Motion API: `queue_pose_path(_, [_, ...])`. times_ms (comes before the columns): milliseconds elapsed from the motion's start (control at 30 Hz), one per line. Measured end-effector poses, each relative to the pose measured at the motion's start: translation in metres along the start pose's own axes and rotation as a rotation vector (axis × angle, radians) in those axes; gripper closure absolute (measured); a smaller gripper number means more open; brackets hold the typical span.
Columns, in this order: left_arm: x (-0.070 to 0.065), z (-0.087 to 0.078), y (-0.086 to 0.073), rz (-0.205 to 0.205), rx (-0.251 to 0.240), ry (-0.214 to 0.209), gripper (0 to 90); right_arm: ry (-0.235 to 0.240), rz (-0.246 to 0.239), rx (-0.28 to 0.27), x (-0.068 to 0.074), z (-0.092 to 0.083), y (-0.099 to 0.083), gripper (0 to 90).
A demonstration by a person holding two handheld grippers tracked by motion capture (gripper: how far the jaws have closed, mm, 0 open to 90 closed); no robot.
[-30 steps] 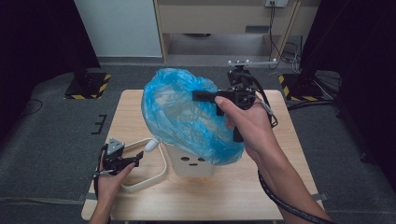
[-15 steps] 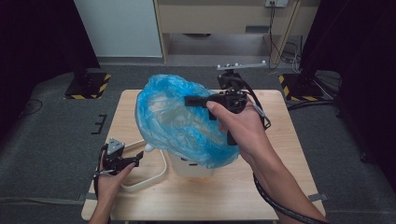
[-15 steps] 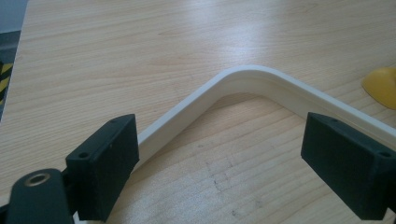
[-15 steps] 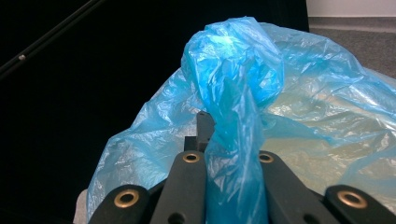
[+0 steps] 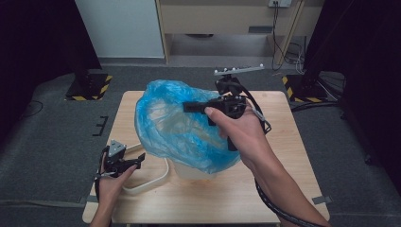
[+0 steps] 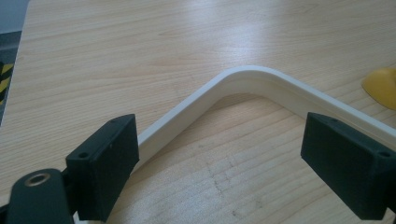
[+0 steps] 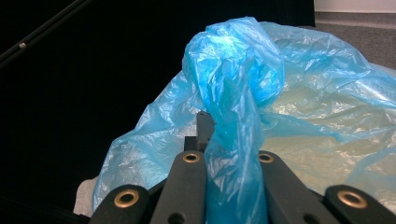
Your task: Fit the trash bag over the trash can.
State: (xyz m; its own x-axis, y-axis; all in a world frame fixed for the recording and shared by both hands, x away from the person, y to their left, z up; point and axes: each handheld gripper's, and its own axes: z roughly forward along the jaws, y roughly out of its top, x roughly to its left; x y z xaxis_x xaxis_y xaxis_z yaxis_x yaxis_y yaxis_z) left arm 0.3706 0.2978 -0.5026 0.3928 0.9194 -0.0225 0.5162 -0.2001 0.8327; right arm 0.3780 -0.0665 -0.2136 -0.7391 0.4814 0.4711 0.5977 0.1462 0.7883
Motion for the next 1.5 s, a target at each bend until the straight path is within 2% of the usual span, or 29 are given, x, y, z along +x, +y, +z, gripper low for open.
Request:
queue_pose_path(267, [0.0,0.0,0.0,-0.003,-0.003,0.0,10.8,-0.004,-0.007,0.011,0.0,-0.001,-0.003,88.5])
queue_pose_path(900, [0.001,0.0,0.0,-0.002,-0.001,0.003,10.7,-0.022,-0.038,0.068,0.003,0.011,-0.011,88.4])
queue_pose_path(1267, [0.001,0.0,0.0,-0.003,-0.004,0.002,10.6,-0.014,-0.05,0.087,0.007,0.015,-0.014,88.3])
queue_pose_path(1500, [0.0,0.0,0.0,-0.001,-0.003,0.003,10.6,0.006,-0.04,0.1,0.009,0.019,-0.017,88.3])
